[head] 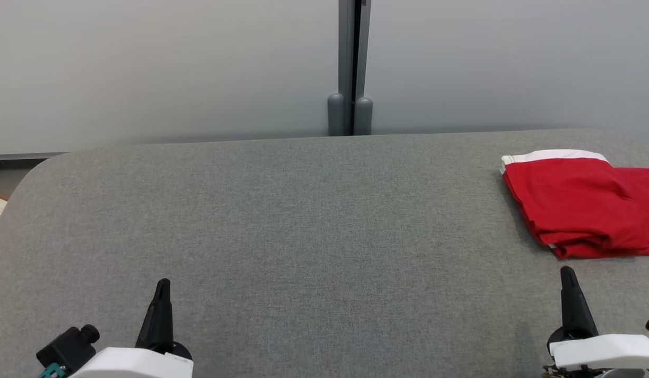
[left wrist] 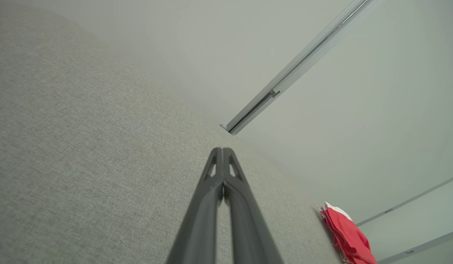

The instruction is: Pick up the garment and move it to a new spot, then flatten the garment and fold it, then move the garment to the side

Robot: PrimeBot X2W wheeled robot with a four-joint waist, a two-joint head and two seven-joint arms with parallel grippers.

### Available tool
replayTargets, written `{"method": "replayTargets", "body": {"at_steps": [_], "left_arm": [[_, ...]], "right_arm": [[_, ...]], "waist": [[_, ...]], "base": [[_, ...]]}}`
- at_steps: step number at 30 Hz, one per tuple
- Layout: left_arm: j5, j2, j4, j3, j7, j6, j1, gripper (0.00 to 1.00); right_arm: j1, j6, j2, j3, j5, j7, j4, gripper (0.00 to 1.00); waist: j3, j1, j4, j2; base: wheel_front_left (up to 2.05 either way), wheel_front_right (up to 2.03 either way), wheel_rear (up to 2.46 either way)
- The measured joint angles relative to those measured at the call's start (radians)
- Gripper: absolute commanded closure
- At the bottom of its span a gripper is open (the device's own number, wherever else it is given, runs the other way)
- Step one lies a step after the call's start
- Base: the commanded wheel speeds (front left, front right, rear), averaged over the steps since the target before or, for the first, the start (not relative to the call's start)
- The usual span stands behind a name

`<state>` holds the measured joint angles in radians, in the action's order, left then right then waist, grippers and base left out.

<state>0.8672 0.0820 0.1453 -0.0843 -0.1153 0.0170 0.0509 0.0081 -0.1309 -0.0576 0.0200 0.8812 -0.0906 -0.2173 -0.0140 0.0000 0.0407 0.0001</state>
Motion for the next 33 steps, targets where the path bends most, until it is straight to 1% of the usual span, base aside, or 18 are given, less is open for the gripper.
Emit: {"method": "replayTargets", "body": {"at_steps": [14, 33], "left_arm": [[0.182, 0.003, 0.023, 0.029, 0.038, 0.026, -0.032, 1.0], [0.388, 0.003, 0.048, 0.068, 0.089, 0.054, -0.071, 1.0]], "right_arm": [[-0.026, 0.0, -0.002, 0.013, 0.17, 0.042, -0.005, 1.0], [-0.052, 0.0, -0.003, 0.035, 0.366, 0.091, -0.014, 1.0]], "waist": [[0.003, 0.0, -0.007, 0.0], [0.007, 0.0, -0.017, 0.0]], "base": [[0.0, 0.0, 0.0], [0.0, 0.0, 0.0]]}}
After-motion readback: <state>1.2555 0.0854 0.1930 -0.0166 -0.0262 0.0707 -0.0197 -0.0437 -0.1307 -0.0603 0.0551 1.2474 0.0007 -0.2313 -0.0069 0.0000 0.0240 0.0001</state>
